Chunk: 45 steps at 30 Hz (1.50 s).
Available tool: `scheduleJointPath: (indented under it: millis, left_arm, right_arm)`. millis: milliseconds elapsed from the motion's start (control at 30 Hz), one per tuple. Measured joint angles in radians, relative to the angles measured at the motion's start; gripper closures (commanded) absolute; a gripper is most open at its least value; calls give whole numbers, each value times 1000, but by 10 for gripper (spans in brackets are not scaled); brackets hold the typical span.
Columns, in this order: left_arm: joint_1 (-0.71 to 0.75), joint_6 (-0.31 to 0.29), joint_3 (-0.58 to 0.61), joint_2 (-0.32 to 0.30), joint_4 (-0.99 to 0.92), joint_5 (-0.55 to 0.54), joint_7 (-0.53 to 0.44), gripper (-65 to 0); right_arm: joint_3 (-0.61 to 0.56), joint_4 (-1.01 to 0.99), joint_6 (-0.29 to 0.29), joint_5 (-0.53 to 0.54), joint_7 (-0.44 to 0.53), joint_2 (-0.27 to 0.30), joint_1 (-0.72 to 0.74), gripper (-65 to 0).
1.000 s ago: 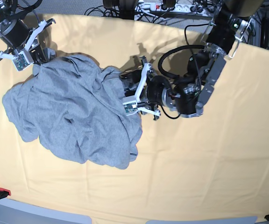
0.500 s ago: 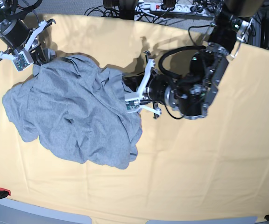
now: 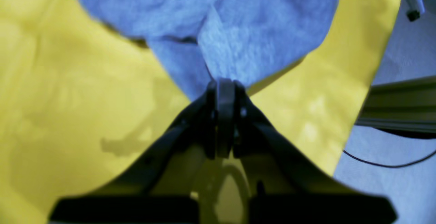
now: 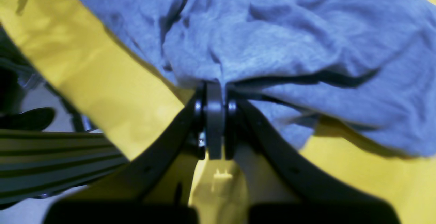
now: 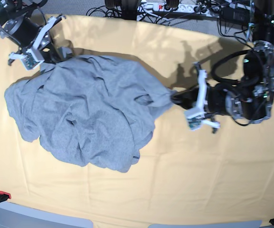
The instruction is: Layout the t-shirt on the table in an organized manner, then fold the t-shirt properly
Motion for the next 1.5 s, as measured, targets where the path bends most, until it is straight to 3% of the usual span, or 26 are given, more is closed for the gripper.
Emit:
scheduleJointPath:
  millis: [133,300,400,600,767,1000,1033,1167,1233,1367,1433,1500]
  left_arm:
    - [24,0,-74,-53,1,-67,-5,0]
    - [45,0,-185,-127,1,-94,-2,0]
    - [69,0,-248,-159,2,-137,-2,0]
    - [81,0,-320,-166,5,-331,-2,0]
    - [143,0,-320,-161,5,-344,0,0]
    - [158,0,-320,-97,5,-343,2,0]
    - [158,0,-320,-94,5,-343,2,0]
    - [158,0,-320,-93,4,-343,1,0]
    - [158,0,-320,-95,4,-340,2,0]
    - [158,0,-320,-94,5,-319,1,0]
    - [158,0,-320,-95,4,-251,0,0]
    - [159,0,-320,-95,2,-206,1,0]
  right_arm:
    - [-106,0,-3,-158,18,0,0,0]
    - [-179,0,-74,-400,41,0,0,0]
    - [-184,0,-111,-473,49,1,1,0]
    - [-184,0,-119,-452,48,3,1,0]
    - [-184,0,-48,-303,68,3,3,0]
    - [-188,0,-82,-292,207,2,136,0]
    - [-200,0,-84,-293,208,3,154,-9]
    - [-262,-48,-116,-288,229,1,239,-260]
    - [-278,-98,-139,-341,218,-1,279,-338]
    - [-263,-125,-174,-452,167,2,335,-352]
    - [-226,-94,-201,-443,74,2,362,-352]
    - [-175,-45,-183,-391,27,2,353,-352]
